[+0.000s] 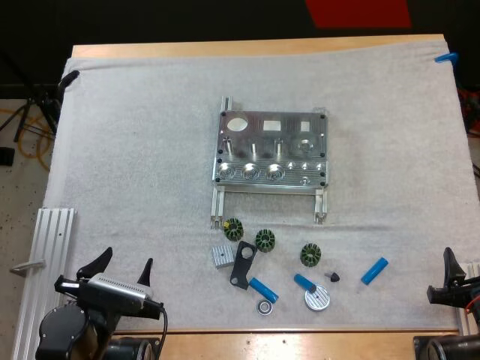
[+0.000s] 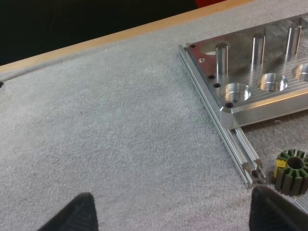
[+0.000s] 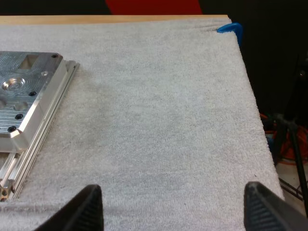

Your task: Load cells from left to right

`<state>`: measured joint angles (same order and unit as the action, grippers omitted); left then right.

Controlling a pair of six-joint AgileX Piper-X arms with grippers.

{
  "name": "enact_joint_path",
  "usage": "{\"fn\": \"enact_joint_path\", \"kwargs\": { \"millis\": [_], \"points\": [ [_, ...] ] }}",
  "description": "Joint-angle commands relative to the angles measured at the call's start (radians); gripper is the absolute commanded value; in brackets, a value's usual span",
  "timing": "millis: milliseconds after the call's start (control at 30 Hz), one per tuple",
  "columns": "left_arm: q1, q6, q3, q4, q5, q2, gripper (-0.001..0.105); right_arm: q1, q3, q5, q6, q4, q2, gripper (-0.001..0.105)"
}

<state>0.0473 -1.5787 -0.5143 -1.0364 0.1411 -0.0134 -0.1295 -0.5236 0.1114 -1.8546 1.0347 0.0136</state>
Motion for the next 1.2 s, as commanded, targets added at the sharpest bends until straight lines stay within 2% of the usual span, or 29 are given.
{"fn": "enact_joint_path", "kwargs": {
  "millis": [0,467,600,667,800,1000,1167],
  "points": [
    [0.001,-0.017,-0.002,0.017,-0.010,-0.138,0.065,0.005,-0.001,-0.004,-0.005,-0.010,0.039,0.061],
    [0.001,-0.017,-0.002,0.017,-0.008,-0.138,0.065,0.005,-0.001,-0.004,-0.003,-0.010,0.039,0.061],
    [0.001,-0.017,-0.017,0.017,0.042,-0.132,0.065,0.005,-0.004,-0.033,-0.007,-0.019,0.034,0.061],
    [0.001,-0.017,-0.050,0.017,0.044,-0.114,0.065,0.005,-0.021,-0.078,-0.006,-0.015,0.024,0.061],
    [0.005,-0.017,-0.114,0.017,0.060,-0.054,0.065,0.005,-0.065,-0.099,-0.006,-0.003,-0.018,0.061],
    [0.065,0.000,-0.209,0.017,0.160,0.101,0.065,0.005,-0.143,-0.202,-0.011,-0.003,-0.121,0.061],
    [0.166,0.110,-0.279,0.017,0.190,0.241,0.065,0.005,-0.184,-0.319,-0.011,-0.005,-0.213,0.061]
  ]
}}
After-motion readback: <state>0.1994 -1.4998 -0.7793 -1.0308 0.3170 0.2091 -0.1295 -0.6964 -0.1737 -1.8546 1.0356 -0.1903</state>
